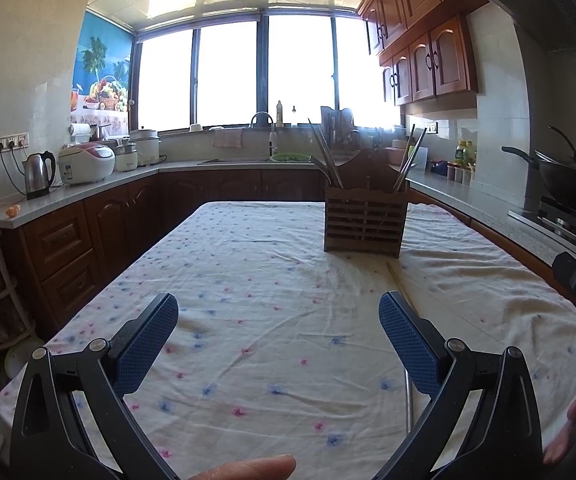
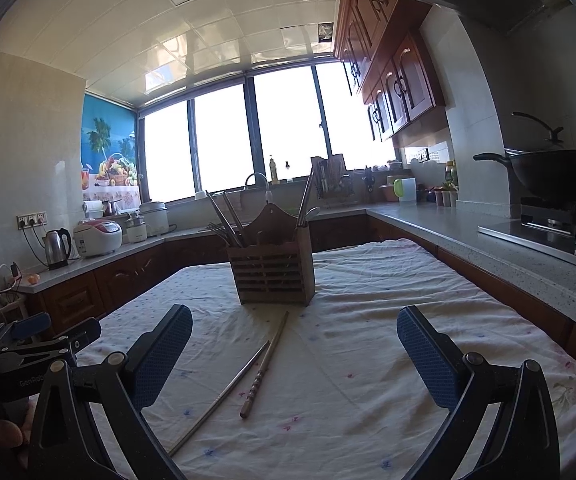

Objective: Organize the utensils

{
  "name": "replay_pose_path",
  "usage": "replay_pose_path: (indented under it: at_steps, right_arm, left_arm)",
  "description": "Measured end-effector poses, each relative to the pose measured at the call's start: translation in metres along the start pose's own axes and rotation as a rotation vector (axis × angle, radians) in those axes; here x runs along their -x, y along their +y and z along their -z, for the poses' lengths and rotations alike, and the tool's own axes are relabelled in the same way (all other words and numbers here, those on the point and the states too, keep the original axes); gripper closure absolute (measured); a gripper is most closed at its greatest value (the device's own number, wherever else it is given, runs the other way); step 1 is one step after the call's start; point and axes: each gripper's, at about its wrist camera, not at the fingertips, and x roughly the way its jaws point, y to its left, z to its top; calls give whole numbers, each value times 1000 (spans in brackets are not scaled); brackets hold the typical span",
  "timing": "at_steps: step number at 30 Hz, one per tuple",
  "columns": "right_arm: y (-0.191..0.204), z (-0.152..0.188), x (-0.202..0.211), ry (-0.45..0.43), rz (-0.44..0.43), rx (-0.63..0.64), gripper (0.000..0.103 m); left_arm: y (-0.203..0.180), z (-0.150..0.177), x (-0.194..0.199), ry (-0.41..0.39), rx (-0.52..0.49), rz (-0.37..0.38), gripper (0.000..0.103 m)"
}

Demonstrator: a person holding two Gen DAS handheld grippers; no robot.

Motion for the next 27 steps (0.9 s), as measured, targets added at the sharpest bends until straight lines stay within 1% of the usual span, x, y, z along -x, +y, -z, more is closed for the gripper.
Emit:
replay_pose_path:
  at_steps: [27]
  right_arm:
    - [6, -5, -1, 6, -14, -12, 0]
  left_arm:
    - [-4, 0, -1, 1, -19, -3, 0]
